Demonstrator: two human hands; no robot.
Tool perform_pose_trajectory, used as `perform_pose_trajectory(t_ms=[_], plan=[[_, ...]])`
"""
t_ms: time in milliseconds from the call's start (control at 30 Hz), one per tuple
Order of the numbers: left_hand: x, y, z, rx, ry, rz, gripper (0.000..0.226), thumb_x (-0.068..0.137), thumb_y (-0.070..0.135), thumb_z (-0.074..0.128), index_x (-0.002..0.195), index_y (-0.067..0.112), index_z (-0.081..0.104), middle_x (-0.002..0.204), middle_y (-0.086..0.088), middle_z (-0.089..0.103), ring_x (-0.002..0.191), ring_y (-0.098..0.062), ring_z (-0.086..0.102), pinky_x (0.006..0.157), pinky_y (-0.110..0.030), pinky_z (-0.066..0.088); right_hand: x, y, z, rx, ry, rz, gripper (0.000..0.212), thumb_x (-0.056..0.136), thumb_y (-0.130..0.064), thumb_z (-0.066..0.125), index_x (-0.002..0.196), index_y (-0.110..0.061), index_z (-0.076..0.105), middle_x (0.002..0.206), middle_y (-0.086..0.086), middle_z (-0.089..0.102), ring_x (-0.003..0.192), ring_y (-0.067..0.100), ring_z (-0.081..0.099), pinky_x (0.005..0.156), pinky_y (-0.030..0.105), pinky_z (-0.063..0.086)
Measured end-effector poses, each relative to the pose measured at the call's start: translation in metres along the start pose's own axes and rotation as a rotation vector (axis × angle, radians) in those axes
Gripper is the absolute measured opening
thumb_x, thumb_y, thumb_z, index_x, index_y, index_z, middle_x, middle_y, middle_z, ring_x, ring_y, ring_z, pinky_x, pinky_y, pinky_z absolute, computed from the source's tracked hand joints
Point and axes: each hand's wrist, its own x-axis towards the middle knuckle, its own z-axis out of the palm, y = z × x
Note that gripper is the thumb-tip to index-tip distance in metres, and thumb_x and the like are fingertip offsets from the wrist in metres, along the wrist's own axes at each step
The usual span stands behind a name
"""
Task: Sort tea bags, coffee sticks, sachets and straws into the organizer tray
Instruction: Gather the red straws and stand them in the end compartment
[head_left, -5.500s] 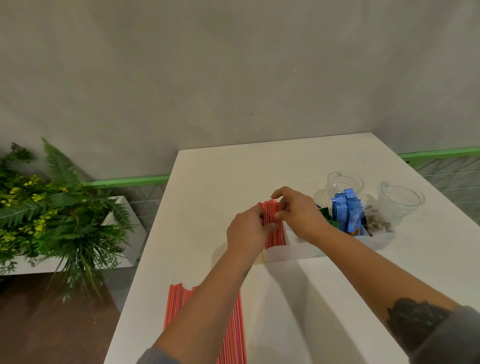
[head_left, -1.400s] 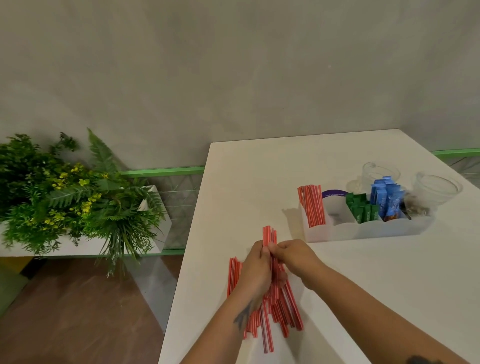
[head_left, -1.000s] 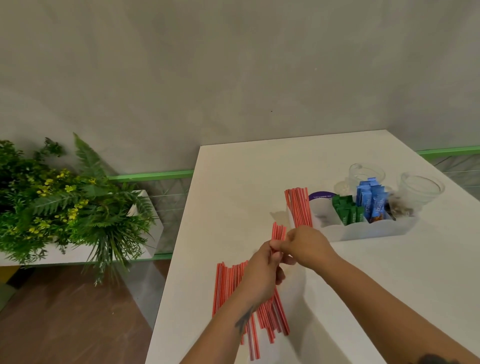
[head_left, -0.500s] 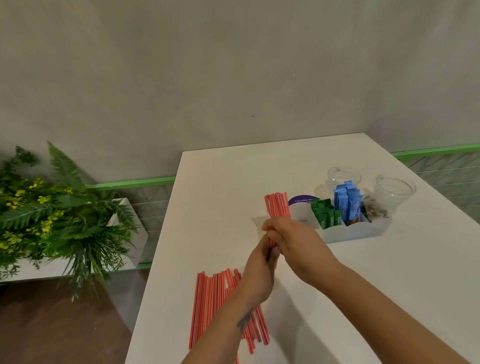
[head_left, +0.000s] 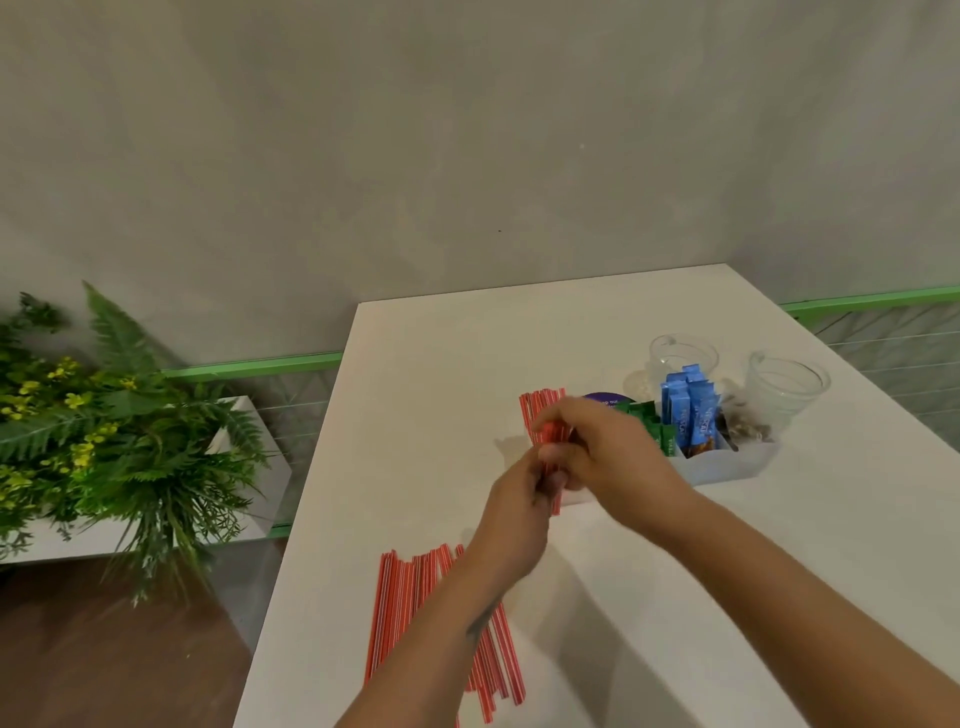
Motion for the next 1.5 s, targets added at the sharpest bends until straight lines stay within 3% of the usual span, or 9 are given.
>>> perform_pose_trajectory(t_ms=[167,333,467,633,733,1033,1233,1400,1500], plan=[[0.044,0.033,-0.019,0.045,-0.018,0.030,0.023,0.098,0.008,0.042,0.112,0.016,0.059,0.089,0.007,0.062,0.078,0.002,0.056,0.065,-0.005,0.041,0.038,-0.016,-0.031,-0.096,0.063,-0.062,0.019,0.088,-0.008,0.059,0.084,-0.027,0.057,0.076,-0.014,0.058,0.068,0.009,0.058,0.056,0.014,0.047],[0.071,0.030,-0.019,0.207,-0.028,-0.082,0.018,0.096,0.021,0.051,0.107,0.012,0.062,0.097,-0.005,0.065,0.084,-0.018,0.057,0.066,-0.022,0.041,0.060,-0.003,-0.031,-0.192,0.018,-0.050,0.008,0.088,-0.010,0.058,0.093,-0.015,0.062,0.083,-0.004,0.060,0.079,0.016,0.056,0.074,0.031,0.049],[0.071,0.014,-0.017,0.311,-0.029,-0.123,0.026,0.088,0.021,0.060,0.114,0.017,0.061,0.097,0.002,0.062,0.085,-0.015,0.056,0.061,-0.016,0.038,0.066,0.021,-0.019,-0.199,-0.073,0.017,0.007,0.088,-0.011,0.058,0.090,-0.018,0.060,0.082,-0.004,0.059,0.079,0.016,0.056,0.071,0.027,0.046],[0.070,-0.005,-0.011,0.359,0.002,-0.153,0.027,0.083,0.020,0.065,0.109,0.018,0.061,0.098,-0.001,0.067,0.089,-0.019,0.060,0.074,-0.029,0.047,0.066,0.044,-0.002,-0.131,-0.127,0.091,0.012,0.089,-0.009,0.056,0.089,-0.022,0.058,0.081,-0.006,0.060,0.079,0.013,0.056,0.065,0.020,0.042],[0.068,-0.012,-0.007,0.333,0.048,-0.195,0.027,0.078,0.023,0.071,0.103,0.019,0.061,0.094,0.001,0.068,0.089,-0.019,0.063,0.078,-0.034,0.051,0.065,0.052,0.001,-0.118,-0.078,0.113,0.014,0.086,-0.012,0.062,0.096,-0.021,0.056,0.072,-0.012,0.054,0.068,0.007,0.052,0.059,0.019,0.037],[0.073,-0.010,-0.010,0.438,0.149,-0.189,0.025,0.077,0.034,0.071,0.098,0.023,0.062,0.085,0.008,0.064,0.080,-0.015,0.060,0.065,-0.028,0.044,0.078,0.058,-0.003,-0.152,-0.017,0.155,0.013,0.087,-0.013,0.062,0.099,-0.015,0.058,0.068,-0.007,0.053,0.059,0.007,0.048,0.053,0.021,0.036],[0.071,-0.015,-0.009,0.465,0.188,-0.159,0.034,0.077,0.031,0.072,0.107,0.024,0.058,0.094,0.009,0.065,0.086,-0.015,0.060,0.072,-0.033,0.049,0.080,0.059,-0.003,-0.213,-0.006,0.126,0.021,0.084,-0.011,0.066,0.105,-0.012,0.064,0.093,0.000,0.058,0.084,0.014,0.052,0.074,0.025,0.039],[0.074,-0.014,-0.009,0.451,0.247,-0.180,0.046,0.078,0.028,0.072,0.116,0.024,0.046,0.092,0.012,0.058,0.081,-0.011,0.056,0.064,-0.026,0.039,0.081,0.062,-0.001,-0.186,0.056,0.159,0.032,0.079,-0.008,0.070,0.108,-0.016,0.060,0.091,0.000,0.058,0.084,0.016,0.054,0.074,0.027,0.044],[0.077,-0.015,-0.009,0.471,0.289,-0.177,0.058,0.076,0.030,0.075,0.123,0.022,0.042,0.111,0.005,0.053,0.097,-0.016,0.058,0.071,-0.029,0.045,0.081,0.066,0.000,-0.169,0.094,0.175,0.038,0.076,-0.011,0.073,0.110,-0.018,0.058,0.092,-0.002,0.056,0.085,0.016,0.056,0.074,0.026,0.042]])
